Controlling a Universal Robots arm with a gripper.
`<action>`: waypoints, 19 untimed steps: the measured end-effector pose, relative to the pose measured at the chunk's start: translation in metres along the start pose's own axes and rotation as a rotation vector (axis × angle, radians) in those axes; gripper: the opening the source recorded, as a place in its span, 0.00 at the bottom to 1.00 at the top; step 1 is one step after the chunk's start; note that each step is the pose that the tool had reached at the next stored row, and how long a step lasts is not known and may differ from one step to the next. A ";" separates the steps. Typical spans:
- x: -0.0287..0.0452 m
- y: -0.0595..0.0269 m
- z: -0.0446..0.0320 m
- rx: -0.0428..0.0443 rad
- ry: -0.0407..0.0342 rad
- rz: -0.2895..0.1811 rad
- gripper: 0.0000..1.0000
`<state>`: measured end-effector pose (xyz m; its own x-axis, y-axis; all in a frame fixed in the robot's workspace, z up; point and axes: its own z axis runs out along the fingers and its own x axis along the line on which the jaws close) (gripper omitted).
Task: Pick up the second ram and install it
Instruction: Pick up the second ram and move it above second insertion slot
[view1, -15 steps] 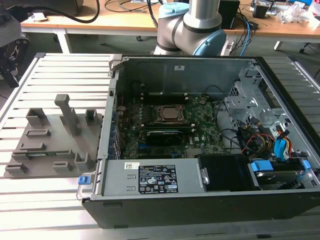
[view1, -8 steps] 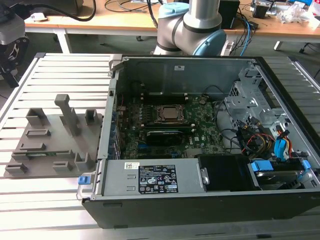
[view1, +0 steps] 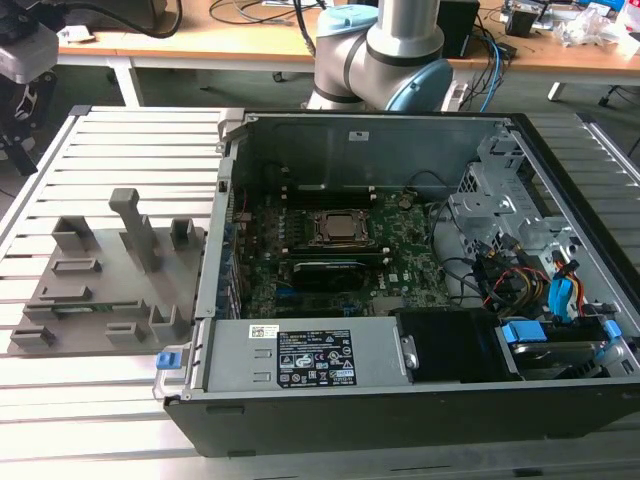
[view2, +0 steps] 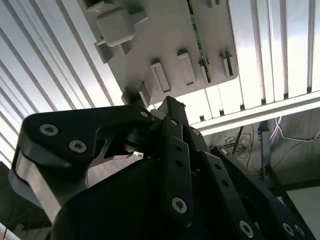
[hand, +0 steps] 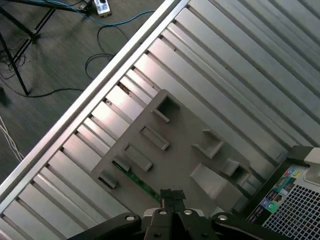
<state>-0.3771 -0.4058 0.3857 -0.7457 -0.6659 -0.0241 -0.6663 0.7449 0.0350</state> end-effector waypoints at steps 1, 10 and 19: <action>0.0000 0.0000 0.0000 -0.0004 0.0005 -0.016 0.11; 0.0000 0.0000 0.0000 -0.0033 0.0049 -0.139 0.11; 0.0000 0.0000 0.0000 -0.0072 0.0105 -0.300 0.11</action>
<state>-0.3771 -0.4058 0.3857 -0.5154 -0.8566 -0.0240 -0.8568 0.5145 0.0350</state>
